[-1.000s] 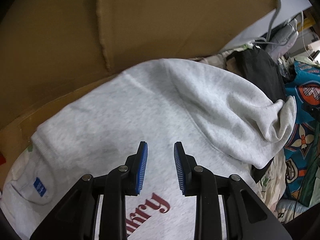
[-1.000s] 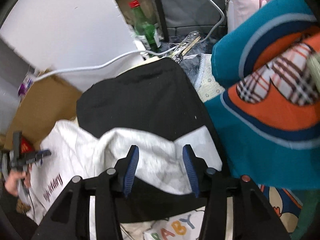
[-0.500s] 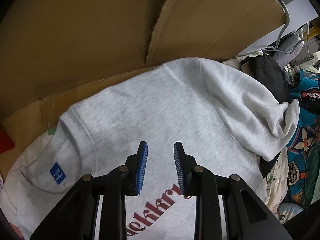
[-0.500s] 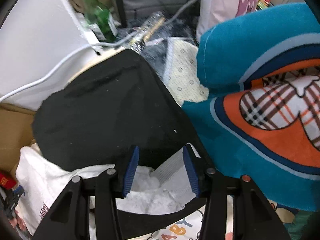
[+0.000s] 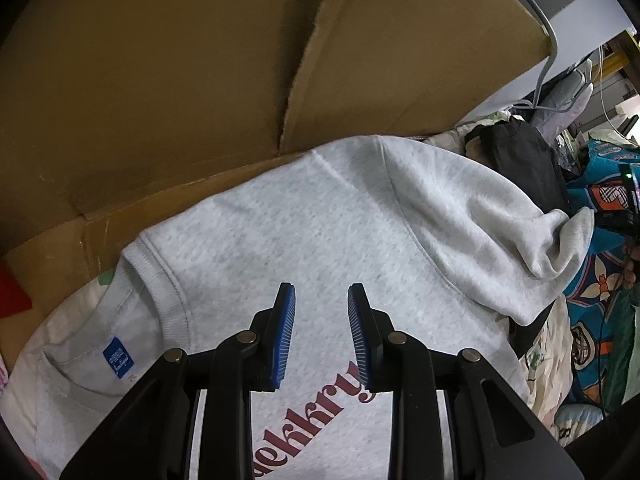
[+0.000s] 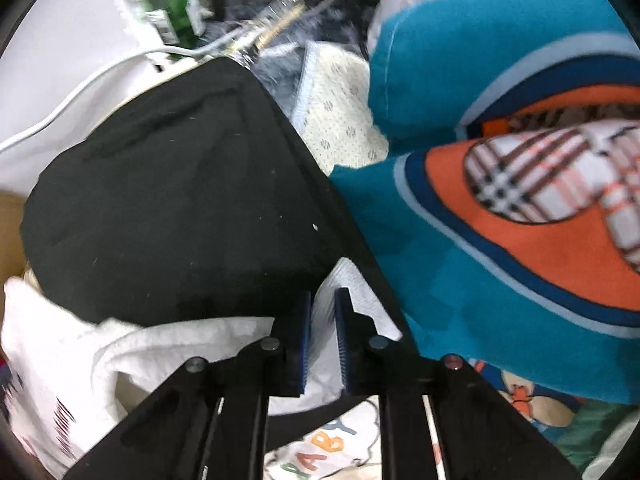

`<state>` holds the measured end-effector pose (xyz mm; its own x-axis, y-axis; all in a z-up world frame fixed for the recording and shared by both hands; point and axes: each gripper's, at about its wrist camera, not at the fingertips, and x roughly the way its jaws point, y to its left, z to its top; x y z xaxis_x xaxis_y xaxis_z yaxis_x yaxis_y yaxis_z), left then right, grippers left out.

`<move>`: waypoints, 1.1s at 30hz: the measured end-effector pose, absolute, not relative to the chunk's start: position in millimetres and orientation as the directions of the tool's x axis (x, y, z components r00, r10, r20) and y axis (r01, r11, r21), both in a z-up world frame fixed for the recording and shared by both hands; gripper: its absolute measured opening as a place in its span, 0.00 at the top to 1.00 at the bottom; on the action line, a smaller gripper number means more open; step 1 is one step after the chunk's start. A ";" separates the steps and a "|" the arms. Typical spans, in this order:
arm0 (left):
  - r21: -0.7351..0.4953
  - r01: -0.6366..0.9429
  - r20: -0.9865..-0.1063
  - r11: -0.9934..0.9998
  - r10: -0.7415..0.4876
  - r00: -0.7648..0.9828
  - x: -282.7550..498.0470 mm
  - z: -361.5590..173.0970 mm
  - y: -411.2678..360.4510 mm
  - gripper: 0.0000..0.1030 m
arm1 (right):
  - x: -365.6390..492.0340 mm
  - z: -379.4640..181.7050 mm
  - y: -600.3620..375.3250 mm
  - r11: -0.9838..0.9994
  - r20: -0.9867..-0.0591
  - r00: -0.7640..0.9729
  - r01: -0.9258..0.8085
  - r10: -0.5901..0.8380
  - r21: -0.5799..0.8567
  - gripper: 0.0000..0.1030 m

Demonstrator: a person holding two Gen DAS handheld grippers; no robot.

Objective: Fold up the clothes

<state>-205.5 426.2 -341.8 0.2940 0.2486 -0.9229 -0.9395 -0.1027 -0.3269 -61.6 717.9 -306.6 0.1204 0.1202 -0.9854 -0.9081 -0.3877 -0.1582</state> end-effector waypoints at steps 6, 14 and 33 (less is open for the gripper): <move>-0.329 -0.942 -0.925 -0.067 0.223 0.307 -187.6 -345.6 438.6 0.74 | -28.8 -264.6 689.7 -0.408 -0.987 0.003 -0.910 0.162 -0.070 0.94; -0.357 -0.934 -0.913 -0.022 0.220 0.344 -154.1 -343.5 460.4 0.74 | -1.4 -199.5 685.8 -0.414 -0.953 -0.127 -0.910 0.273 0.003 0.96; -0.364 -0.929 -0.922 -0.060 0.163 0.351 -150.5 -373.1 470.5 0.74 | -52.8 -58.5 699.0 -0.571 -0.810 -0.420 -0.810 0.409 0.133 0.96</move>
